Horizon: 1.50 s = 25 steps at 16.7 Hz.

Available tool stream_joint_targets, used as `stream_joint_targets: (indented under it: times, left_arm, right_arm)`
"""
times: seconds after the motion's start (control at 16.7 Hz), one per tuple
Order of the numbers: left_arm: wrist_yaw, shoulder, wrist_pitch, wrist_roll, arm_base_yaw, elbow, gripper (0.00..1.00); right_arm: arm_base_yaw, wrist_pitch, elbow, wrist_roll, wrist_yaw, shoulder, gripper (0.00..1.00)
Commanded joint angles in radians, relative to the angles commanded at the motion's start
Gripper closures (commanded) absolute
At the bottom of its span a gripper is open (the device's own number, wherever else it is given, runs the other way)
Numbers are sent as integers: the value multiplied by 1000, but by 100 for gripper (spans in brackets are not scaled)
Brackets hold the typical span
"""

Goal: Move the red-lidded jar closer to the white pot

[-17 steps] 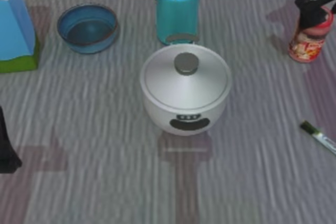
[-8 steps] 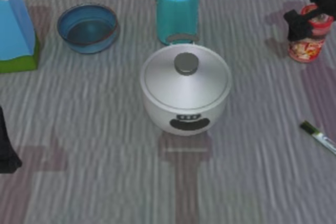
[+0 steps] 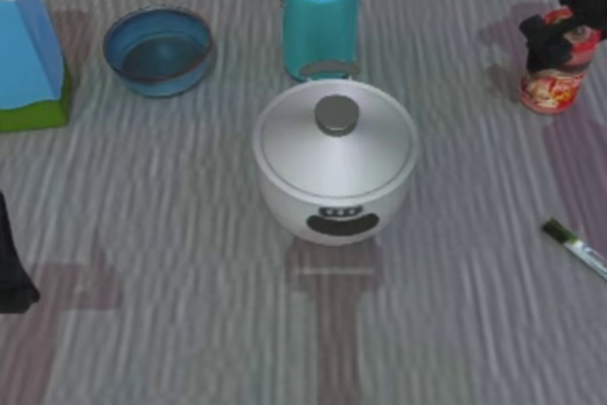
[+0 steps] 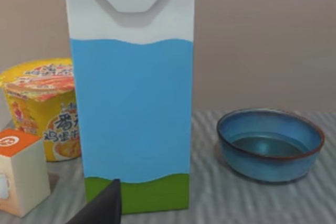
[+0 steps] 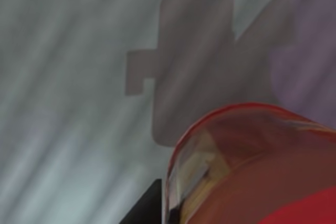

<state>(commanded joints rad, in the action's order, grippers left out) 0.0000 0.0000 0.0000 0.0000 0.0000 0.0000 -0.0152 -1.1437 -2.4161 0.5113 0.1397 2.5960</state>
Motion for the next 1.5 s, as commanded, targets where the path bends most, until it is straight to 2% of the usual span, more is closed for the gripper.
stream_joint_targets:
  times: [0.42,1.08,1.5]
  left_arm:
    - [0,0,0,0,0,0,0]
    - [0,0,0,0,0,0,0]
    - [0,0,0,0,0,0,0]
  right_arm:
    - [0,0,0,0,0,0,98]
    - [2,0,15,-1,1,-17,100]
    - [-7,-9,316,-7,5,-333,100]
